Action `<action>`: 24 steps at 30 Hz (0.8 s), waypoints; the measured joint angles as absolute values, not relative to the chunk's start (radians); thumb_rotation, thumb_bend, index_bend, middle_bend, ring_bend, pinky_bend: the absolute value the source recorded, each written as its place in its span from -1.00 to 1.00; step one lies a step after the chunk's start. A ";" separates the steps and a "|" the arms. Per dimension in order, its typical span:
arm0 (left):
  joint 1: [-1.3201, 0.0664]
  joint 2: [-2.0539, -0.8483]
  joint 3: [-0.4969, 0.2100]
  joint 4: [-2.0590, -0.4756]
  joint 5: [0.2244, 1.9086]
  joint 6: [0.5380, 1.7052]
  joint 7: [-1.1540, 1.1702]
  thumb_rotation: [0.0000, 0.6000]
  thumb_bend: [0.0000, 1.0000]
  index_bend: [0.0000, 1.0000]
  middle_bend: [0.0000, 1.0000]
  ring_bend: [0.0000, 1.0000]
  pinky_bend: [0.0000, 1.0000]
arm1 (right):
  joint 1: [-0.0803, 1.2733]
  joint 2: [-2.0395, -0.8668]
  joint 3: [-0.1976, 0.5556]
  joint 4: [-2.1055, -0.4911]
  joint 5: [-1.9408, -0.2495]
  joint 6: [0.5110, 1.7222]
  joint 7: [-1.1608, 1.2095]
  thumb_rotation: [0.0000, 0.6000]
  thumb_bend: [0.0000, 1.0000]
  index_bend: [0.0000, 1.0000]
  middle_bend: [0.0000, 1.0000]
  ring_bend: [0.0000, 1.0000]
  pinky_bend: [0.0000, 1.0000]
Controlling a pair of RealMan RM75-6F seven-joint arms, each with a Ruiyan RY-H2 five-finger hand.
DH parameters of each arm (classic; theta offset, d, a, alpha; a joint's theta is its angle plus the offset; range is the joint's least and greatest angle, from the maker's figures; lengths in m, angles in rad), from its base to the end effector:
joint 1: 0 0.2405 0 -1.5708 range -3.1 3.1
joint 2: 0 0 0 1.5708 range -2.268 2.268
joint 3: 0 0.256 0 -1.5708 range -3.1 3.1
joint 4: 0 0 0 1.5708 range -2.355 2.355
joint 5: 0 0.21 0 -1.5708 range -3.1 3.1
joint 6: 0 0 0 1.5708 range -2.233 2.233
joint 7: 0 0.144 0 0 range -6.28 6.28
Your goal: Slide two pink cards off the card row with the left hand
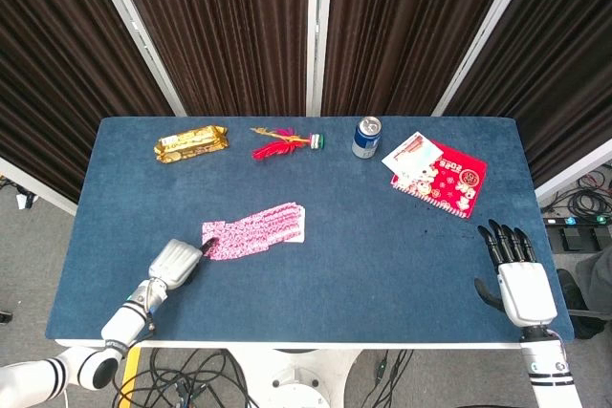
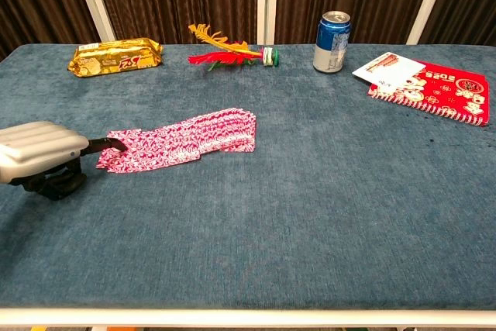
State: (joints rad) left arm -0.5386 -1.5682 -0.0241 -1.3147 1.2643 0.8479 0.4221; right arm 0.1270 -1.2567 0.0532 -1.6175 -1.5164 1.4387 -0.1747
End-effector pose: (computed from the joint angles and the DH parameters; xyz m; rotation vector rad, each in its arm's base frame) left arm -0.2575 0.2818 -0.0430 -2.0384 -0.8722 -0.5130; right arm -0.2870 -0.1924 0.1083 1.4712 -0.8769 0.9002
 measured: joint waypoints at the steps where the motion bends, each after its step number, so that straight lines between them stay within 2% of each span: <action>1: -0.540 -1.568 -0.026 -1.309 1.250 0.846 0.434 1.00 0.23 -0.77 0.70 0.75 0.84 | 0.127 -1.256 0.053 -1.618 -1.516 1.439 -0.175 1.00 -0.59 -1.00 -1.00 -1.00 -1.00; 19: -0.562 -1.555 -0.074 -1.166 1.040 0.814 0.486 1.00 0.24 -0.72 0.70 0.75 0.83 | 0.127 -1.262 0.050 -1.623 -1.530 1.448 -0.179 1.00 -0.59 -1.00 -1.00 -1.00 -1.00; 24: -0.562 -1.549 -0.085 -1.170 1.033 0.848 0.486 1.00 0.24 -0.72 0.70 0.75 0.83 | 0.127 -1.262 0.050 -1.623 -1.528 1.448 -0.179 1.00 -0.60 -1.00 -1.00 -1.00 -1.00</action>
